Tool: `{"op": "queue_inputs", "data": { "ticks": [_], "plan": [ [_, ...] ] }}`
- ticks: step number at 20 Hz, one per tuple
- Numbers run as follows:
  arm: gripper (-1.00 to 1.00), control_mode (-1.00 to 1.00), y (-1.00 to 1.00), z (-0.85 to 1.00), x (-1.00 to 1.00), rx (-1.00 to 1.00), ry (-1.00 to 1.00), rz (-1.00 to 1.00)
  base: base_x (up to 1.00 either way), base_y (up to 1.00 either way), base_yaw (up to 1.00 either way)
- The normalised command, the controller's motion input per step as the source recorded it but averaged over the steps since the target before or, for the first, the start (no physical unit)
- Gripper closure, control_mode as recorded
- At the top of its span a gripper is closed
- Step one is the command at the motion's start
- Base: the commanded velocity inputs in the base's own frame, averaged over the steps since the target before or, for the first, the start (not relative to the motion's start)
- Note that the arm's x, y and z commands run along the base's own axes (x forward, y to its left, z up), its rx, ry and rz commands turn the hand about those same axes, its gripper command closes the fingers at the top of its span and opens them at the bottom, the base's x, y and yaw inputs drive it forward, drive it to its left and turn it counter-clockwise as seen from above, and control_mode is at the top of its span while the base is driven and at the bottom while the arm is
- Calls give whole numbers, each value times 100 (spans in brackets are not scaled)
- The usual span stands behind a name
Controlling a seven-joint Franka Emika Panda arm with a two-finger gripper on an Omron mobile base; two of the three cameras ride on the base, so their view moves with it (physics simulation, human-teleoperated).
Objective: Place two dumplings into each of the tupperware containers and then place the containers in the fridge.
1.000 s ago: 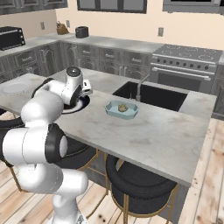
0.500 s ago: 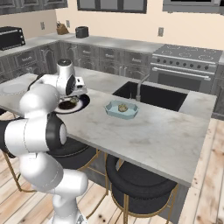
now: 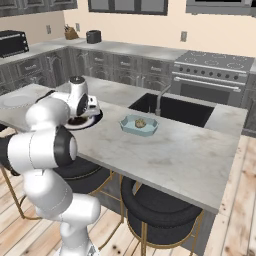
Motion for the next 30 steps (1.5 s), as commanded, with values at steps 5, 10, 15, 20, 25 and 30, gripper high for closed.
{"op": "queue_inputs", "data": {
  "ticks": [5,10,15,20,25,30],
  "plan": [
    [-100,-100,27,-15,51,0,-1,0,0,0,0],
    [-100,-100,17,0,60,0,0,0,0,0,0],
    [-100,-100,1,-4,45,0,0,0,0,0,0],
    [-100,-100,16,-15,19,-1,0,0,0,0,0],
    [-100,-100,26,-21,4,-3,-1,0,0,0,0],
    [-100,-100,0,-12,34,0,-4,0,0,0,0]
  ]
}}
